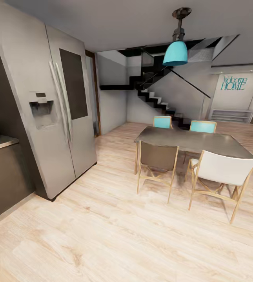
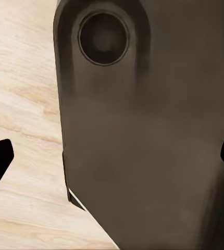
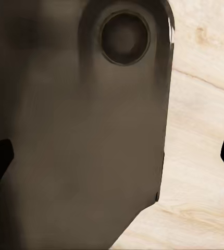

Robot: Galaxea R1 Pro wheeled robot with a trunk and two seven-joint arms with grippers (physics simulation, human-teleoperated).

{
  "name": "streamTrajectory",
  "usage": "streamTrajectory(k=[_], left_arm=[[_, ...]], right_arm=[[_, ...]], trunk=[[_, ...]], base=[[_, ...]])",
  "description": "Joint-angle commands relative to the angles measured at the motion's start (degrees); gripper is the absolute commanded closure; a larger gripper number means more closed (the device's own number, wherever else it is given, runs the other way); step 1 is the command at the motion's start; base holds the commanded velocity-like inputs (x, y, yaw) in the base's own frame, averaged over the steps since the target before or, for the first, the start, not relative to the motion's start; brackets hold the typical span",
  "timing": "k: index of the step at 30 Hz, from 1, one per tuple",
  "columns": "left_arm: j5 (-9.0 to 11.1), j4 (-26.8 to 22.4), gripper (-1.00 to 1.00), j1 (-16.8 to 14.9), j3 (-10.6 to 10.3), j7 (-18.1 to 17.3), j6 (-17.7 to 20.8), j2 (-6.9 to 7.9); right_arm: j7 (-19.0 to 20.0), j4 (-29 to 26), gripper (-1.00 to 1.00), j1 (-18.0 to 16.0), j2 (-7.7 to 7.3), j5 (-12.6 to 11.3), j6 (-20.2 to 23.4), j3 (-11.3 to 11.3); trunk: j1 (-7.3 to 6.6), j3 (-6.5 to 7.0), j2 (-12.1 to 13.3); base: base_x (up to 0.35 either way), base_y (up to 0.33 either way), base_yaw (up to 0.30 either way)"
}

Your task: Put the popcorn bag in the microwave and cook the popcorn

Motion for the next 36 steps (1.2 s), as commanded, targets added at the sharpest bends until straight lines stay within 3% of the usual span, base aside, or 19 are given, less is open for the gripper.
streamTrajectory(k=[1, 15, 23, 30, 36], left_arm=[[0.0, 0.0, -1.00, 0.0, 0.0, 0.0, 0.0, 0.00], [2.1, -2.3, -1.00, -0.1, 0.6, -0.4, -1.9, -0.53], [2.2, -2.3, -1.00, -0.1, 0.6, -0.4, -1.9, -0.53], [4.4, -2.3, -1.00, -0.1, 0.6, -0.4, -1.9, -0.46], [4.6, -2.3, -1.00, -0.1, 0.6, -0.4, -1.9, -0.44]], right_arm=[[0.0, 0.0, -1.00, 0.0, 0.00, 0.0, 0.0, 0.0], [0.2, 0.1, -1.00, -0.1, -0.27, 0.0, 0.1, -0.3], [0.2, 0.1, -1.00, -0.1, -0.31, 0.0, 0.1, -0.3], [0.2, 0.1, -1.00, -0.1, -0.27, 0.0, 0.1, -0.3], [0.2, 0.1, -1.00, -0.1, -0.28, 0.0, 0.1, -0.3]], trunk=[[0.00, -0.03, 0.0], [0.00, -0.03, 0.0], [0.00, -0.03, 0.0], [0.00, -0.03, 0.0], [0.00, -0.03, 0.0]], base=[[0.000, 0.000, 0.000], [0.000, 0.000, 0.005], [0.000, 0.000, 0.240], [0.000, 0.000, 0.269], [0.000, 0.000, 0.269]])
